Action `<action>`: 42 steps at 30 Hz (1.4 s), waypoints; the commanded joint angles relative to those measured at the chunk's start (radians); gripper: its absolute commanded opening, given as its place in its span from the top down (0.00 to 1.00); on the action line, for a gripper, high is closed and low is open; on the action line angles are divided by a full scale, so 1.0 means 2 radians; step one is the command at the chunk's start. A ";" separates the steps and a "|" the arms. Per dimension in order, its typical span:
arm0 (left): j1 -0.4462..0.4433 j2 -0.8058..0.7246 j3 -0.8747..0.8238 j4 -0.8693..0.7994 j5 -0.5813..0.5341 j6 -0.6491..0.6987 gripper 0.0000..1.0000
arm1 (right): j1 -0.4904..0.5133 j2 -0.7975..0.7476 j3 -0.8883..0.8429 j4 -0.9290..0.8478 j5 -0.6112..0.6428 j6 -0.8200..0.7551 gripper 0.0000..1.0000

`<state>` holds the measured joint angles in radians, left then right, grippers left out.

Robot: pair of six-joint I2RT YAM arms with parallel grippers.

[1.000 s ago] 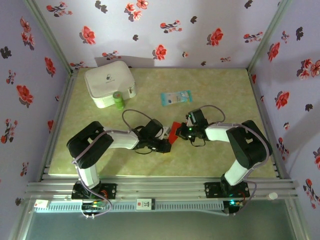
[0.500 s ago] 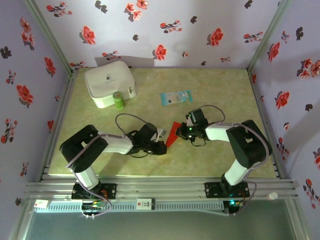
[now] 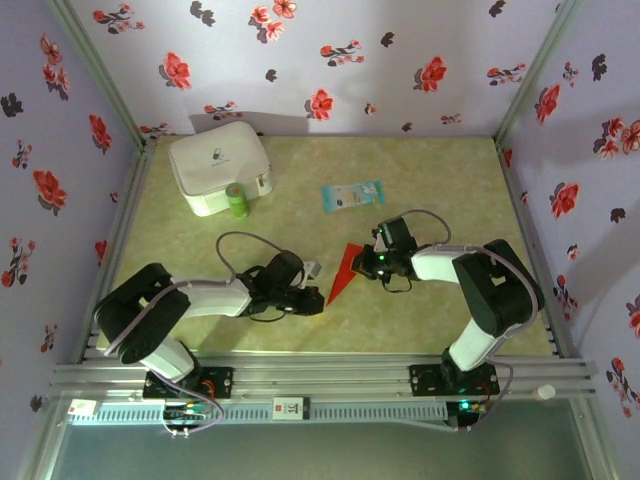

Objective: Fold a paper plane with a square sheet of paper (pick it up from the middle)
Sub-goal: Fold the wing for the fifth time at the center of the table.

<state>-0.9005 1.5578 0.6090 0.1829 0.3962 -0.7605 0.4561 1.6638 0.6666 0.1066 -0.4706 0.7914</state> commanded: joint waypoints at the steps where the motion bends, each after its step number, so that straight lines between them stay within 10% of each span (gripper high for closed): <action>1: 0.009 0.005 0.044 -0.009 0.013 0.012 0.97 | -0.009 0.020 -0.009 -0.055 0.054 -0.012 0.98; 17: 0.020 0.157 0.188 -0.048 0.004 0.054 0.96 | -0.009 0.018 -0.010 -0.049 0.046 -0.008 0.97; 42: 0.018 0.168 0.112 -0.053 -0.026 0.054 0.99 | 0.004 -0.038 0.000 0.016 -0.024 0.014 0.95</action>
<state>-0.8673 1.8652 0.8749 0.2230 0.3920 -0.6552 0.4358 1.5814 0.6670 0.0784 -0.4763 0.7872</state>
